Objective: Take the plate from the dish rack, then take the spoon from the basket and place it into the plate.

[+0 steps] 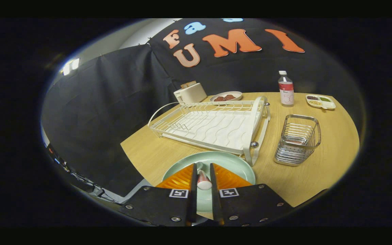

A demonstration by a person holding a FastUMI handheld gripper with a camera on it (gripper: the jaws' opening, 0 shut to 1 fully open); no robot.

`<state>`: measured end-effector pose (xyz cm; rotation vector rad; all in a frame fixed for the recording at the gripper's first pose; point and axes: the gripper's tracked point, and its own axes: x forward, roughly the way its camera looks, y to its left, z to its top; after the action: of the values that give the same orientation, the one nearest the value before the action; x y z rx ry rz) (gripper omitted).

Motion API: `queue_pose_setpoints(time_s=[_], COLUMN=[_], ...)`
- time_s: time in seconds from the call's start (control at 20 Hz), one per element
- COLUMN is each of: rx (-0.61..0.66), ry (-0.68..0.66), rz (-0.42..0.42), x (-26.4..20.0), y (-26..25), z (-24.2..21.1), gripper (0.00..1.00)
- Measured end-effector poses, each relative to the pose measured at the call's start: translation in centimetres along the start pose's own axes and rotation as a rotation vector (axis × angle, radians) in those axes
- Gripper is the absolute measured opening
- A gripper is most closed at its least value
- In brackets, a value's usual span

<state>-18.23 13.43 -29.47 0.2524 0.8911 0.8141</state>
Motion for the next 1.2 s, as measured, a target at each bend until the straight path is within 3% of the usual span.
queue_pose_setpoints(time_s=[0.35, 0.5, 0.9, 1.2], rx=[0.159, 0.186, 0.057, -0.076], ry=[0.055, 0.029, -0.148, -0.300], rz=[-0.012, -0.017, -0.056, -0.117], x=[0.1, -0.4, -4.9, -8.7], y=[-1.8, -2.4, -2.8, -2.6], z=[-2.2, -1.2, 7.3, 14.5], gripper=[0.27, 0.31, 0.47, 0.71])
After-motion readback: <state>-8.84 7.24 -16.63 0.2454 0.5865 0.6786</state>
